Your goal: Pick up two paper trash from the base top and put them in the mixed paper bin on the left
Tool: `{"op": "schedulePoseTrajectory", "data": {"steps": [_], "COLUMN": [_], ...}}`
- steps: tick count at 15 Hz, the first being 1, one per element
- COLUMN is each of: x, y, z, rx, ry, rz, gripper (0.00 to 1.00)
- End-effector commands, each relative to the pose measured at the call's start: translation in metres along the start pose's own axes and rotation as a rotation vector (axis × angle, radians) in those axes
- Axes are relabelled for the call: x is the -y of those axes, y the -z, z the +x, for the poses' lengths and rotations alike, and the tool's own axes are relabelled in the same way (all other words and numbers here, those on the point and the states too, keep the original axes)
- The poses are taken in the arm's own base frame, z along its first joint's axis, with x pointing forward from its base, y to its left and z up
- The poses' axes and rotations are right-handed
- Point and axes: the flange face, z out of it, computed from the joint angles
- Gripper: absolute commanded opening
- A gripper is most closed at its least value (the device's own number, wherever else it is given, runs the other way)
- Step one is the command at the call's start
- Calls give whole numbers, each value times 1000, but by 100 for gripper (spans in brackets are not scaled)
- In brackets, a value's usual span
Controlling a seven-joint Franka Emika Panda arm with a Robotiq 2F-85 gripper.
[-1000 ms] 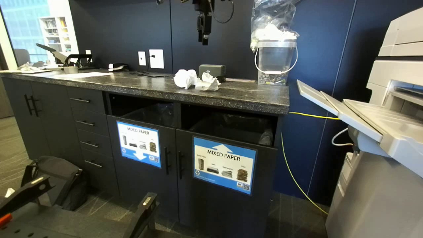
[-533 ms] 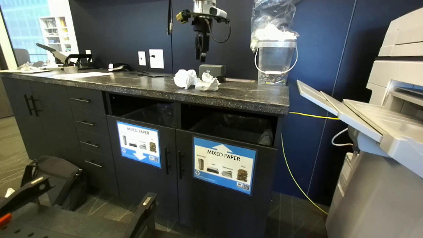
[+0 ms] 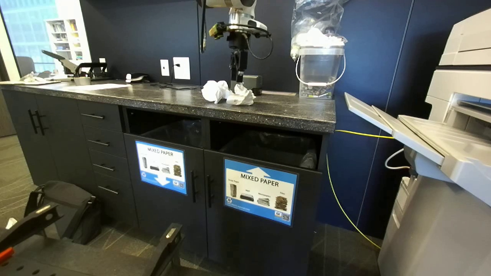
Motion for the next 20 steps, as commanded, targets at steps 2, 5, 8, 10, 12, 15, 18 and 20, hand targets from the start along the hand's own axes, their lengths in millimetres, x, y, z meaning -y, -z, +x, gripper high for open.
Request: {"op": "schedulePoseTrajectory", "data": {"steps": [2,5,8,10,12,15,18,20], "x": [4,8,6,3,1,1,1,1], "y": [-6,-19,-31,-37,-41,-44,-46,-47], "z": [13,20,26,30,32,34,33,33], "rx": [-56,-85,-79,-80,-81,-85,-87,-85], "ry": [24,22,10,5,1,1,4,6], "rz": [38,69,73,66,65,63,57,53], "gripper": [100,100,100,100,100,100,100,100]}}
